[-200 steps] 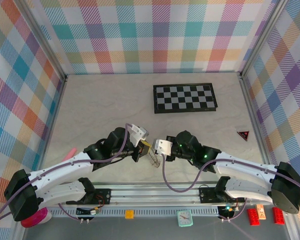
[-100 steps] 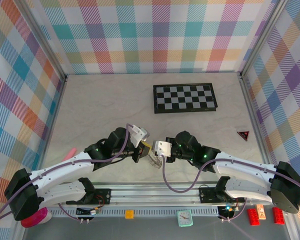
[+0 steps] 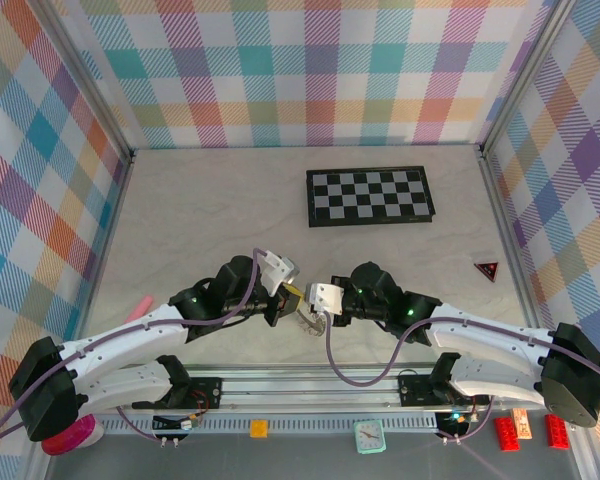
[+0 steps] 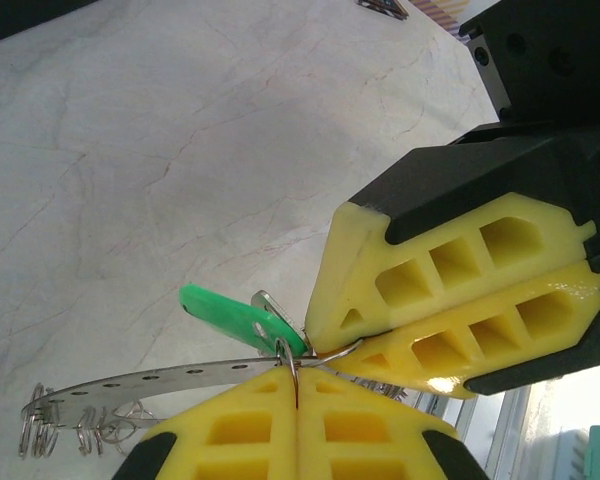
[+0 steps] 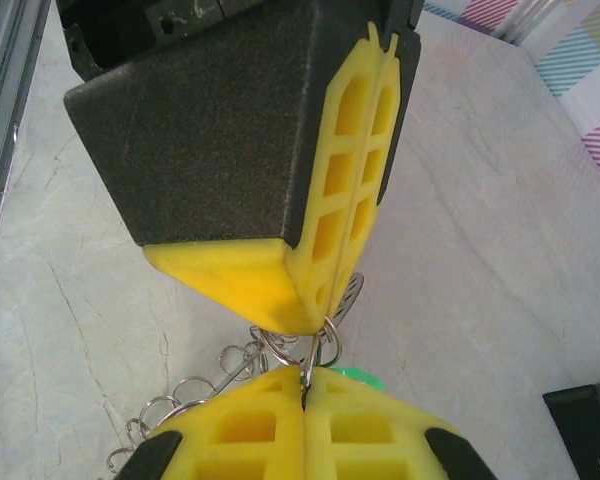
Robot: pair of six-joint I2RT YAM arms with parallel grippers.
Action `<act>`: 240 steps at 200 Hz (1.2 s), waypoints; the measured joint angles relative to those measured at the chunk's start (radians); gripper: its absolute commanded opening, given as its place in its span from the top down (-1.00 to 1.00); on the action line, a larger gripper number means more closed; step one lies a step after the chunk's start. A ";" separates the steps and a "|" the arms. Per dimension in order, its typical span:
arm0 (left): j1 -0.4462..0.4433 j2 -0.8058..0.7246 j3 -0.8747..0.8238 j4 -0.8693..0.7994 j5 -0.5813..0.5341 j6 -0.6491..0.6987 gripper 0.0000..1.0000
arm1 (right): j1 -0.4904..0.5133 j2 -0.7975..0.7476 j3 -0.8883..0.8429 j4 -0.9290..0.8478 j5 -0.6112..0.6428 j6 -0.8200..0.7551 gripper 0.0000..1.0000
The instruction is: Put the keys on the keyring
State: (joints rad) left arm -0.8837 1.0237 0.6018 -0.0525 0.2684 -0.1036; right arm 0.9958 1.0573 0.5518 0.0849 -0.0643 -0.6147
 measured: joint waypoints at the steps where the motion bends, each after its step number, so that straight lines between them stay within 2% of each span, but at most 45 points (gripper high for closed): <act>1: 0.000 -0.001 -0.001 0.002 0.000 0.002 1.00 | 0.000 0.000 0.000 0.000 0.000 0.000 1.00; 77: 0.000 -0.011 -0.036 0.088 0.003 0.047 1.00 | 0.003 -0.073 -0.006 -0.034 -0.045 0.047 1.00; 130: 0.000 -0.011 -0.052 0.124 0.003 0.067 1.00 | 0.003 -0.151 -0.047 -0.035 0.073 0.087 1.00; 165: 0.000 -0.011 -0.069 0.154 0.003 0.067 1.00 | 0.003 -0.146 -0.048 -0.034 0.142 0.113 1.00; 240: 0.000 -0.011 -0.110 0.232 0.003 0.045 1.00 | 0.003 -0.083 -0.049 -0.010 0.118 0.173 1.00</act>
State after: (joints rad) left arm -0.8837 1.0122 0.4919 0.1791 0.2710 -0.0589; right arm 0.9993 0.9745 0.5030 0.0750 0.0536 -0.4419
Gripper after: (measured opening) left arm 0.045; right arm 0.059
